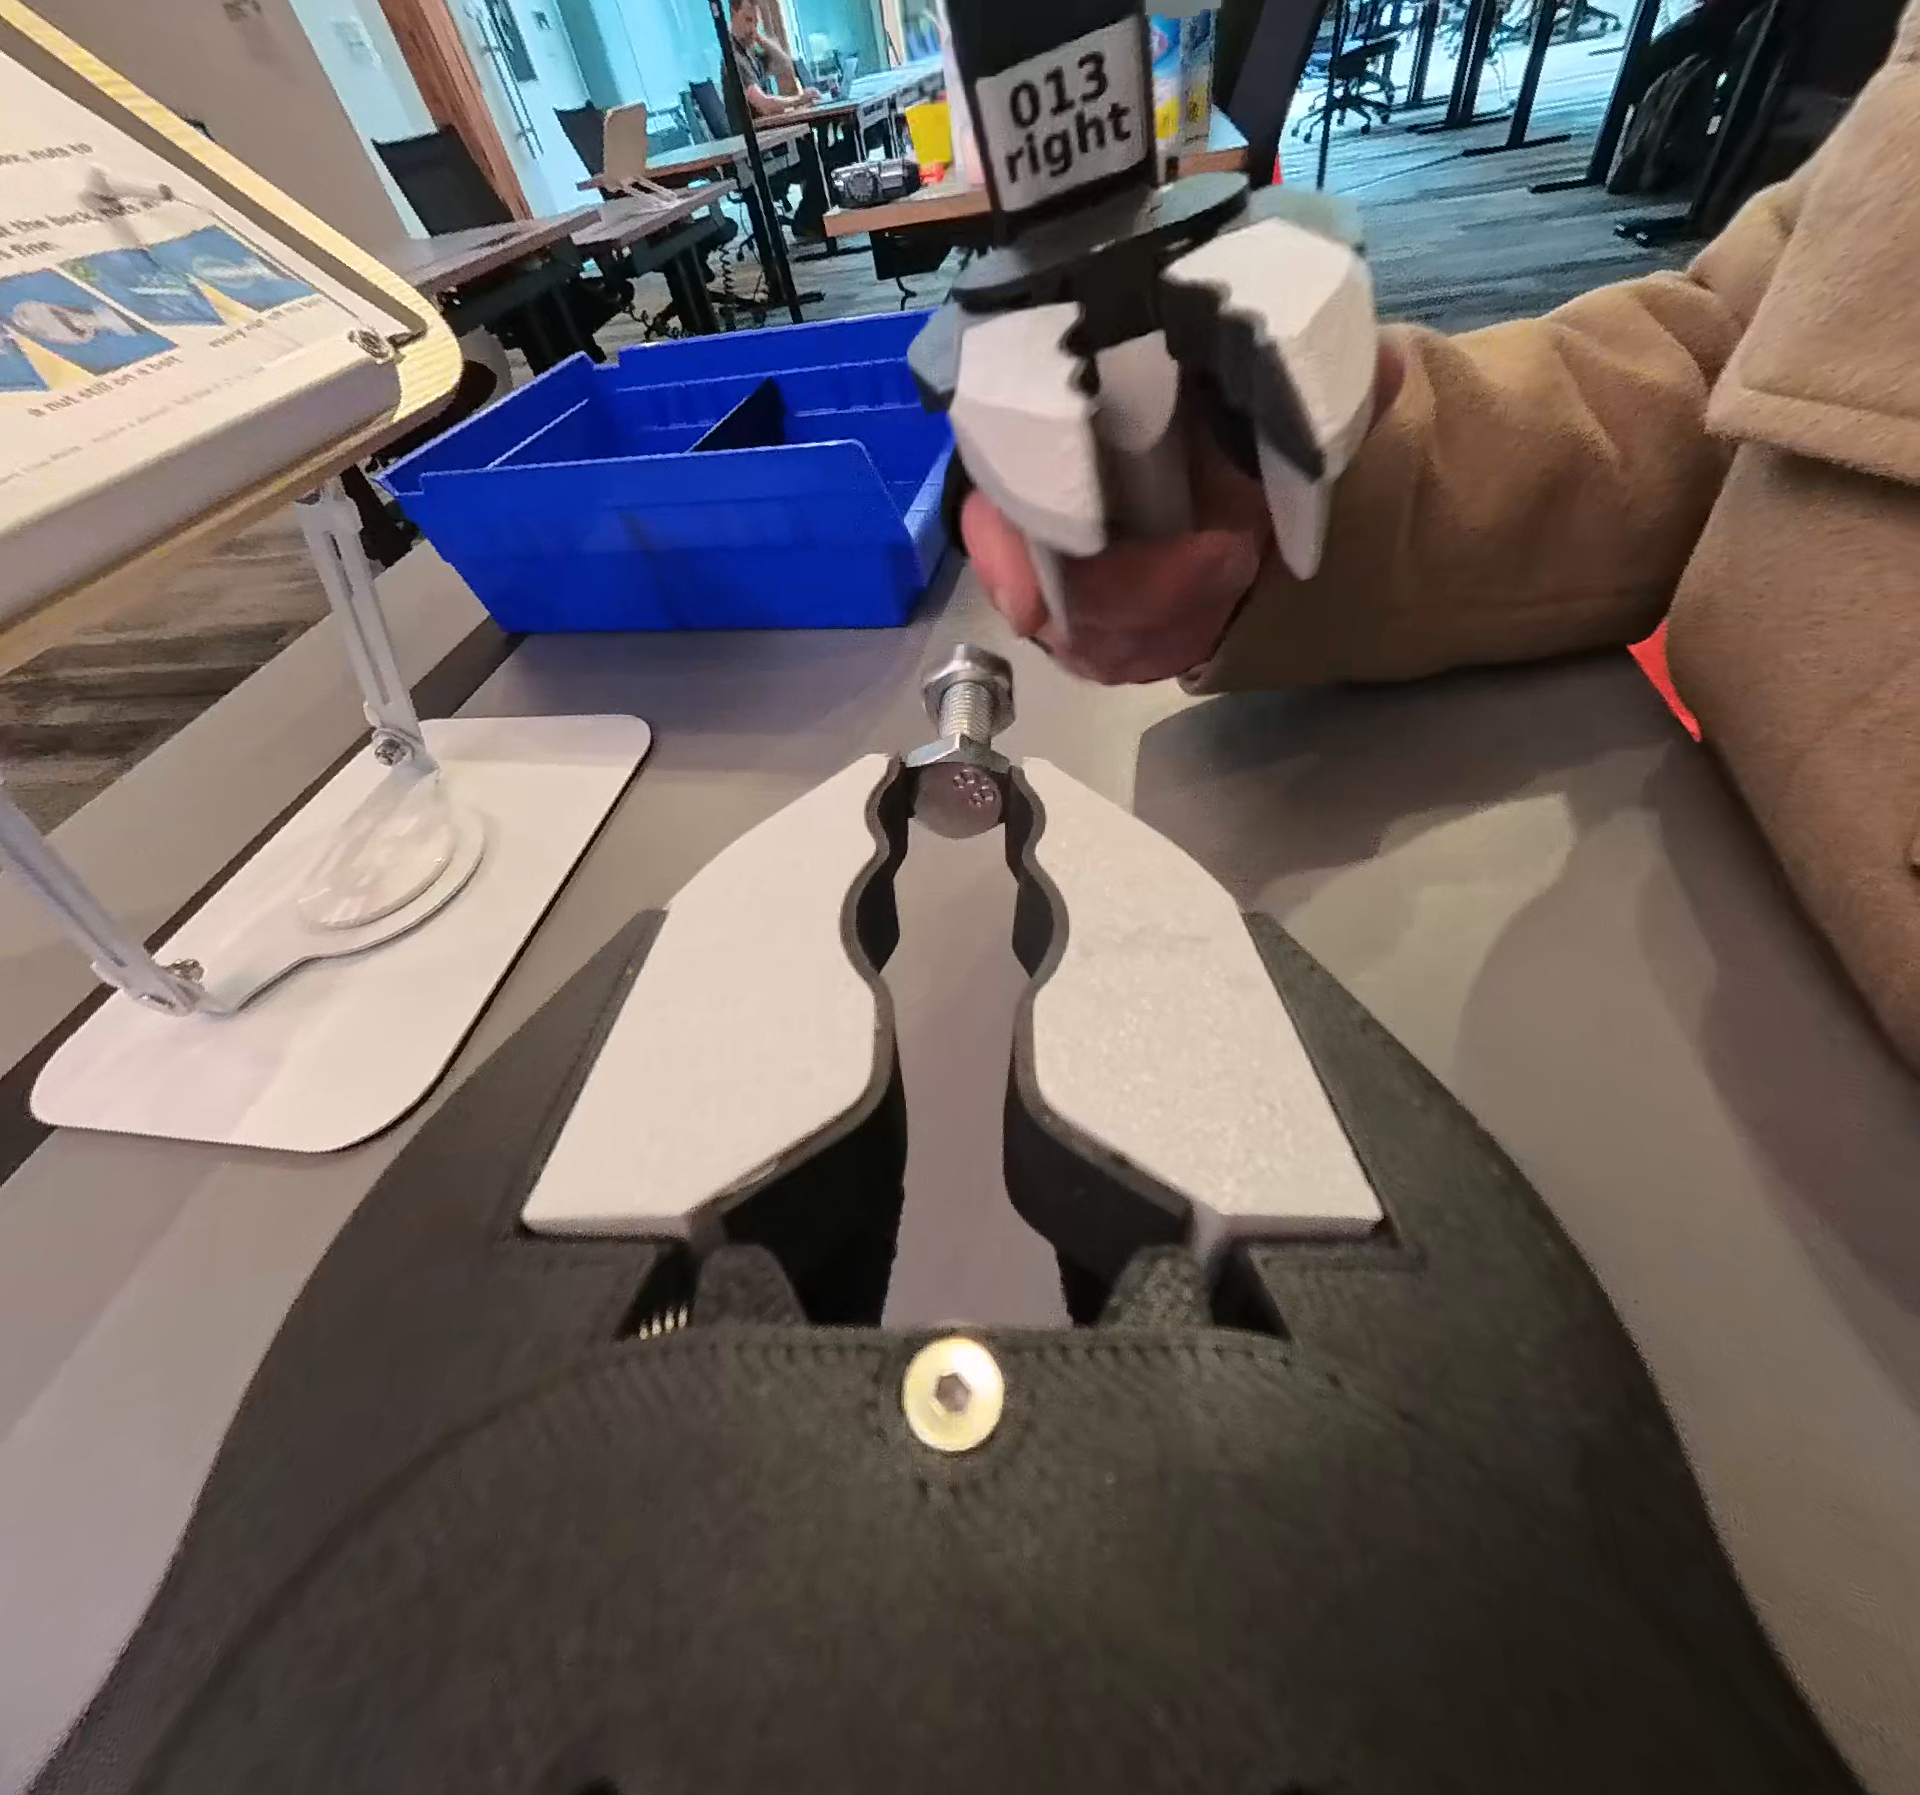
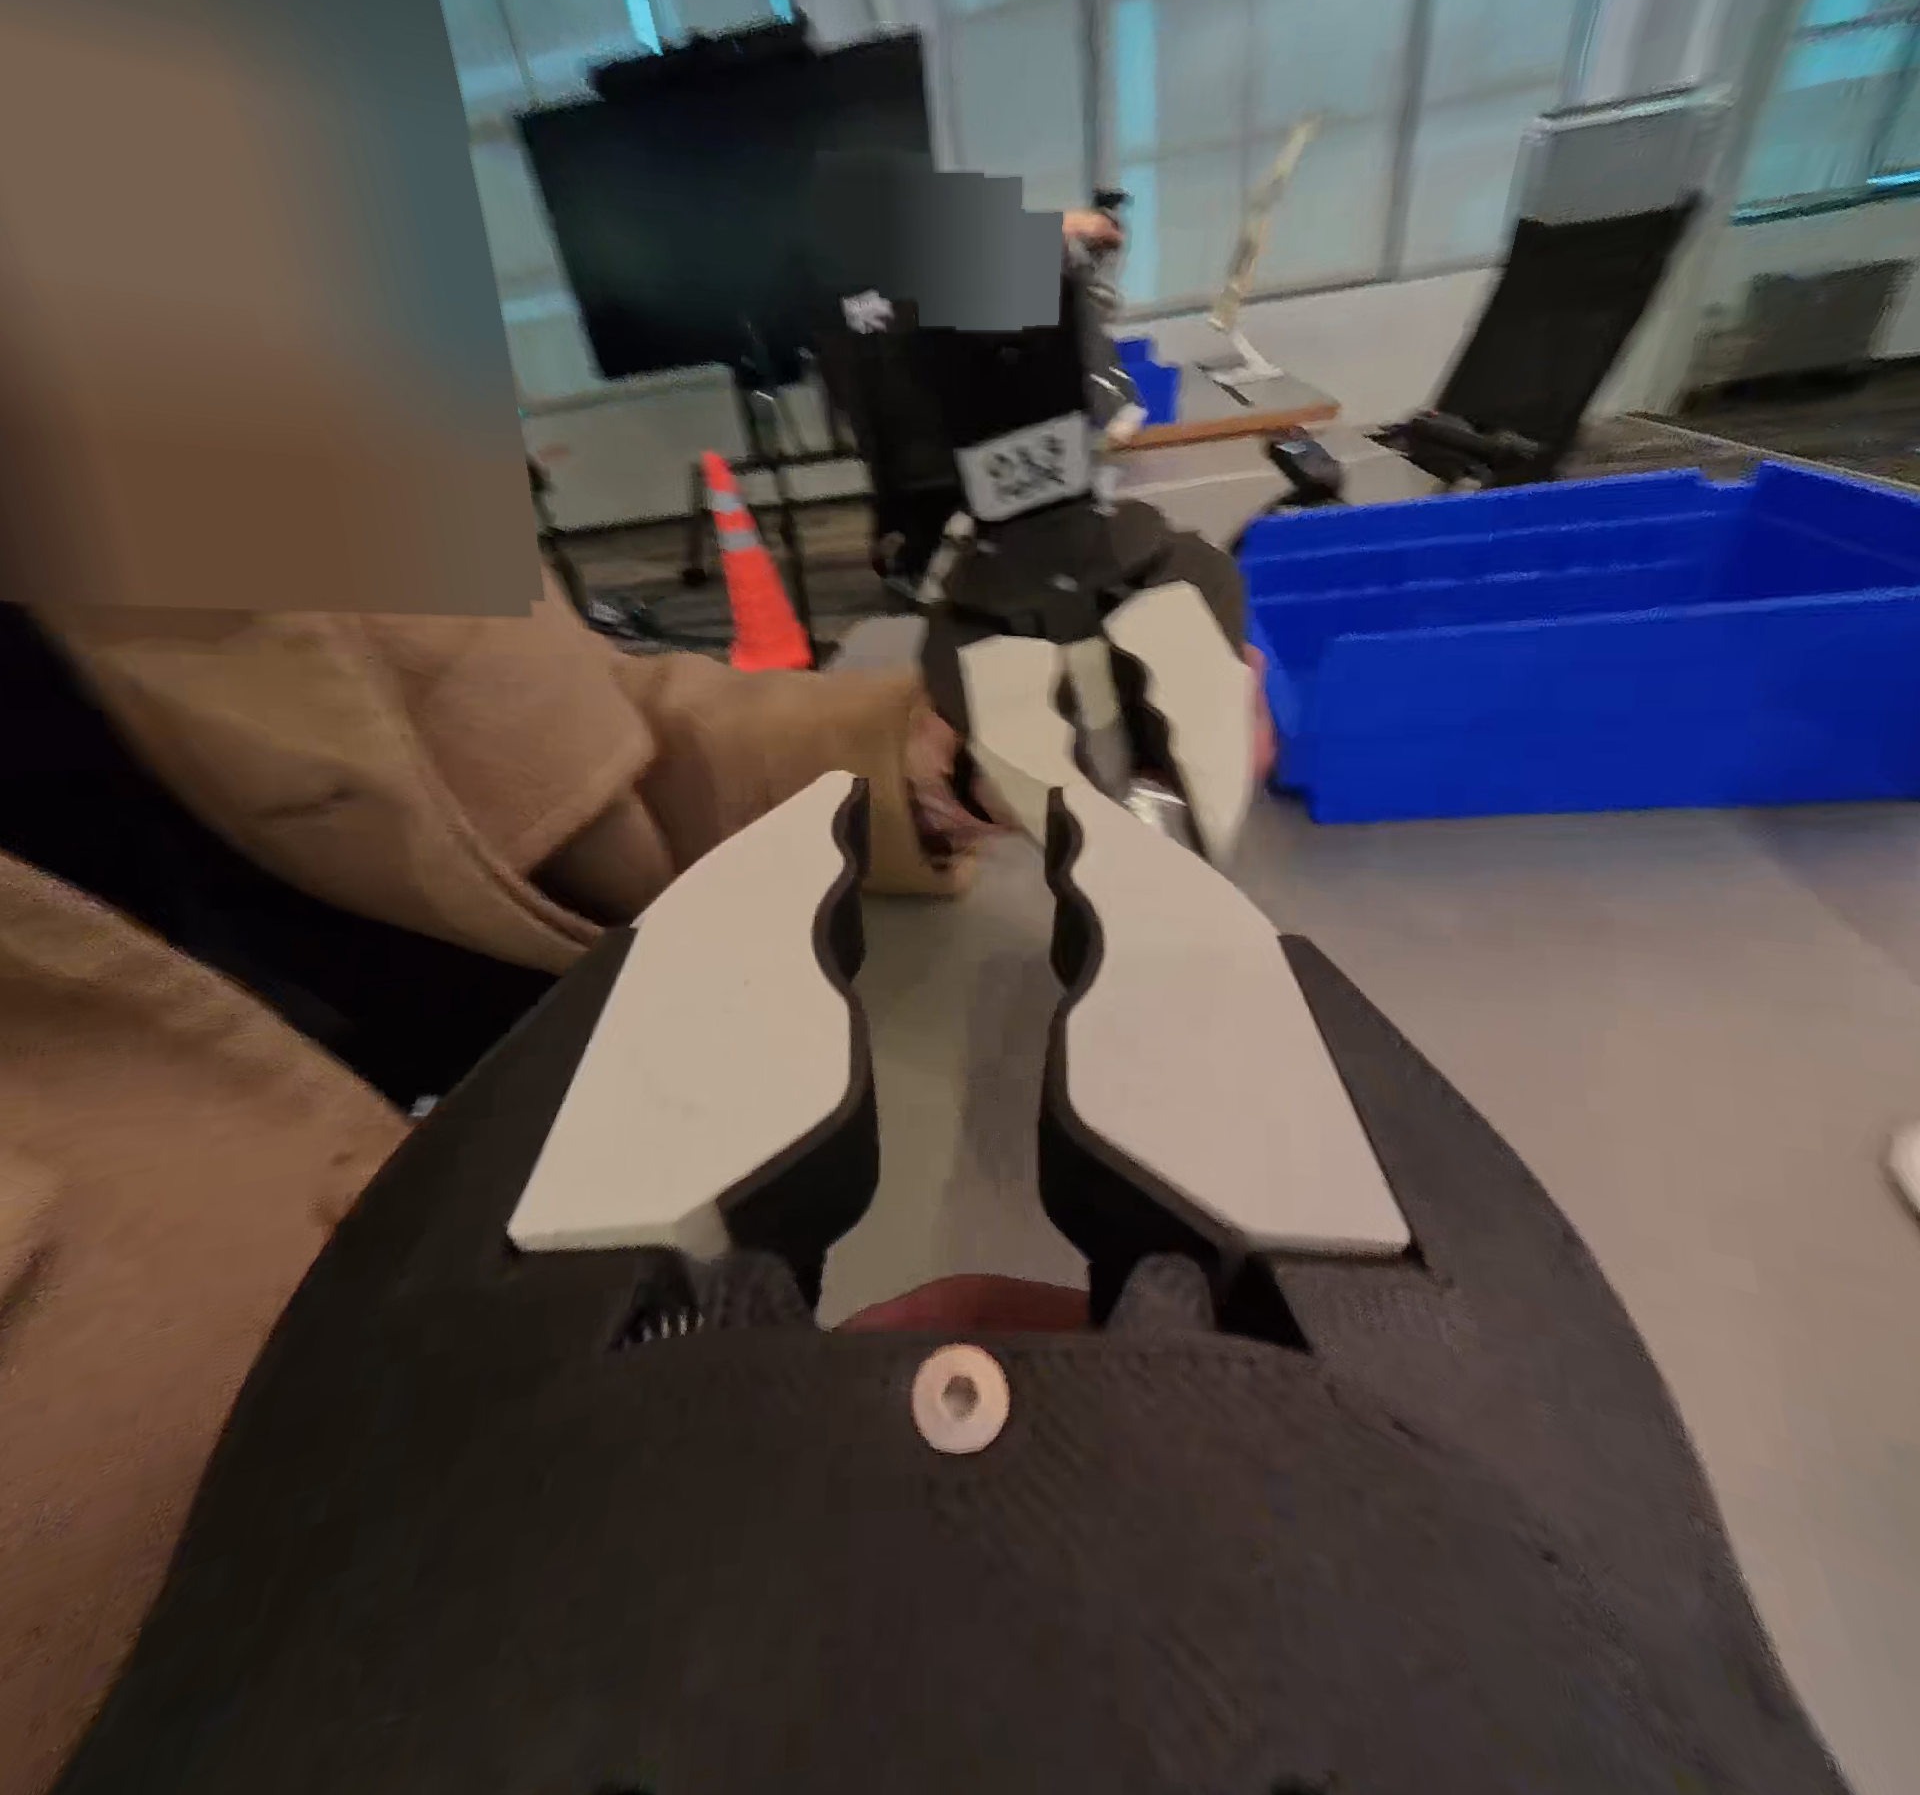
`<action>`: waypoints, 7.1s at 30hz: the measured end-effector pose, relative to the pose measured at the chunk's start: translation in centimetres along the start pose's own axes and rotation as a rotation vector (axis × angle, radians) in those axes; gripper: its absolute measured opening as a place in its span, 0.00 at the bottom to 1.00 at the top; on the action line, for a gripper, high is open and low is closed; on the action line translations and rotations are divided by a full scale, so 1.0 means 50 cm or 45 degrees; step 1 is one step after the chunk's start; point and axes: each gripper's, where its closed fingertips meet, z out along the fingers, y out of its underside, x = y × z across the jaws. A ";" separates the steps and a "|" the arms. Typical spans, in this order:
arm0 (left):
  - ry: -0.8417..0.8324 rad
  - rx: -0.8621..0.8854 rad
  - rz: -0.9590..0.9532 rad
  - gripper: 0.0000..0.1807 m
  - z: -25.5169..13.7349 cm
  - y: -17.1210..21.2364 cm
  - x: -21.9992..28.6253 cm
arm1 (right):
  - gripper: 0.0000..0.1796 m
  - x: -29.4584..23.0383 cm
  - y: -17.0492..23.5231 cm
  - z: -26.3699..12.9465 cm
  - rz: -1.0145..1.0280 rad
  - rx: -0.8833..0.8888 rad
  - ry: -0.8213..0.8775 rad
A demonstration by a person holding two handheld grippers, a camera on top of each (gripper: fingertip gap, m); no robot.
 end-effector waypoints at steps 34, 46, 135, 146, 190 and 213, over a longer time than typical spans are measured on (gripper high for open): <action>-0.009 -0.021 -0.012 0.10 0.003 0.007 -0.002 | 0.22 0.034 0.036 0.008 0.008 -0.073 0.134; -0.005 0.013 -0.027 0.10 0.000 0.001 -0.003 | 0.20 0.031 0.033 0.009 -0.030 -0.069 0.151; 0.267 0.240 -0.320 0.09 -0.008 -0.027 0.021 | 0.10 0.058 0.026 -0.002 -0.566 -0.180 0.484; 0.375 0.258 -0.462 0.09 -0.008 -0.025 0.028 | 0.10 0.052 0.032 -0.001 -0.919 -0.320 0.570; 0.500 0.307 -0.590 0.14 0.002 -0.039 0.042 | 0.10 0.042 0.028 -0.015 -0.988 -0.291 0.580; -0.101 0.066 0.288 0.18 0.004 -0.057 0.022 | 0.10 0.050 0.009 -0.035 0.223 0.241 0.083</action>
